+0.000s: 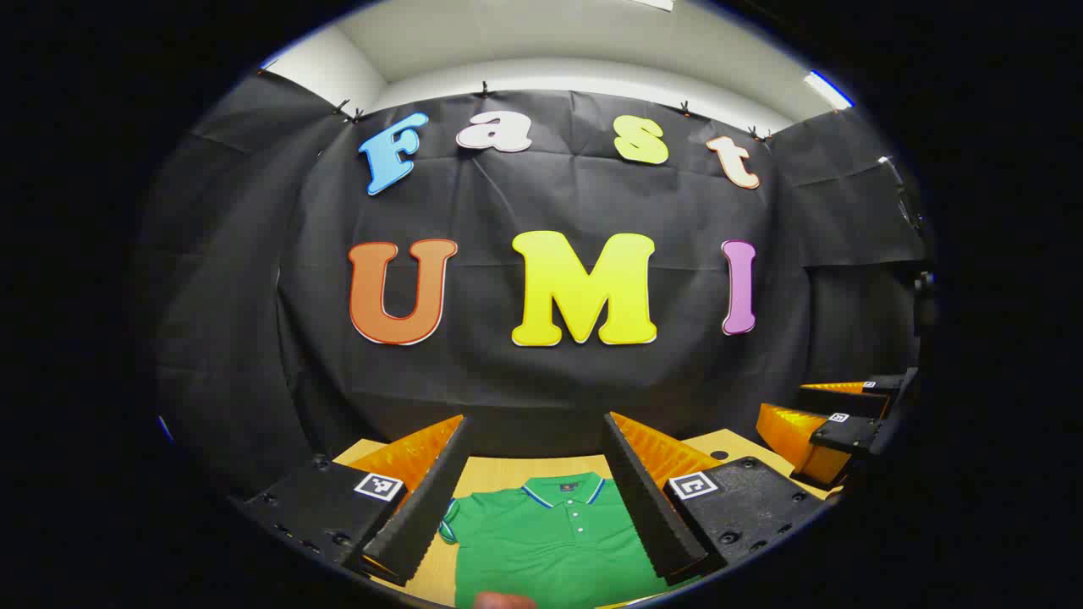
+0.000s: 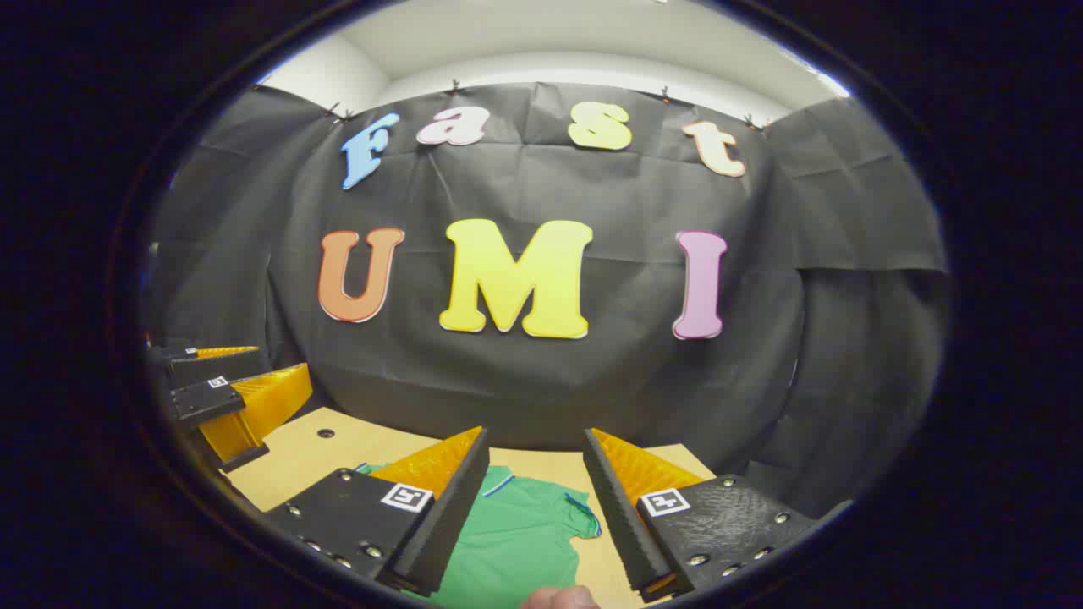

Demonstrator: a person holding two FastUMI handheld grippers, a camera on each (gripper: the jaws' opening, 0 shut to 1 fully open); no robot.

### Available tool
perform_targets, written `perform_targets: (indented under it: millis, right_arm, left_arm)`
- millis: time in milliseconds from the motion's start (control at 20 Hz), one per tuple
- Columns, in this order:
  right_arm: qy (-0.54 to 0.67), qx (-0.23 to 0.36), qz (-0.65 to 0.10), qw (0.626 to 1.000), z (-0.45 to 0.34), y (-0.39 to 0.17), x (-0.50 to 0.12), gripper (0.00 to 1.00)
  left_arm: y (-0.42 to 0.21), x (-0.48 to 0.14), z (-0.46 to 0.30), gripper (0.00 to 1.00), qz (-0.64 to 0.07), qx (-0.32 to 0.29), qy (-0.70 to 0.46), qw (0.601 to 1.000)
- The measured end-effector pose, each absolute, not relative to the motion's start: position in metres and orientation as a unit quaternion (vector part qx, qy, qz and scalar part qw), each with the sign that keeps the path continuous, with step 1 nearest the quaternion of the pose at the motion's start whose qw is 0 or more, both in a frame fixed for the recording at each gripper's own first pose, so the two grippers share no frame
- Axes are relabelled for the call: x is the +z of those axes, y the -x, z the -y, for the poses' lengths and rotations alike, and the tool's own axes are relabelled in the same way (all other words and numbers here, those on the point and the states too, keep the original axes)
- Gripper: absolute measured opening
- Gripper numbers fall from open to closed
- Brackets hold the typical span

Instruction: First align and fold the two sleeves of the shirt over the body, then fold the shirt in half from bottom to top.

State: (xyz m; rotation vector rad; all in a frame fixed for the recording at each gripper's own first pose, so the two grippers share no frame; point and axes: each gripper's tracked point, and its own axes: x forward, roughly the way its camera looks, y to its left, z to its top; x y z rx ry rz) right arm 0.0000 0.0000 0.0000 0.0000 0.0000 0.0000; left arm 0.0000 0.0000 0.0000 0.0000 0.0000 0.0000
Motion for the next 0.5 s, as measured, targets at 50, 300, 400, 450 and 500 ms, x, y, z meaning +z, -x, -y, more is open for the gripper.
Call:
perform_targets:
  millis: [50,300,400,450,500]
  right_arm:
    - [0.003,0.004,0.004,1.0,-0.005,-0.002,0.002,0.75]
    - [0.004,0.019,0.009,1.0,-0.026,-0.005,0.011,0.74]
    - [0.004,0.02,0.009,1.0,-0.025,-0.007,0.011,0.75]
    - [0.002,0.019,0.008,1.0,-0.023,-0.007,0.01,0.75]
    - [0.001,0.018,0.008,1.0,-0.021,-0.008,0.011,0.75]
  left_arm:
    - [-0.002,-0.002,-0.008,0.97,-0.004,0.003,0.005,1.0]
    - [-0.002,-0.002,-0.027,0.97,-0.008,0.018,0.008,1.0]
    - [-0.002,-0.003,-0.033,1.0,-0.01,0.023,0.006,1.0]
    - [-0.003,-0.003,-0.035,1.0,-0.012,0.024,0.007,1.0]
    - [-0.002,-0.005,-0.035,0.96,-0.014,0.024,0.007,1.0]
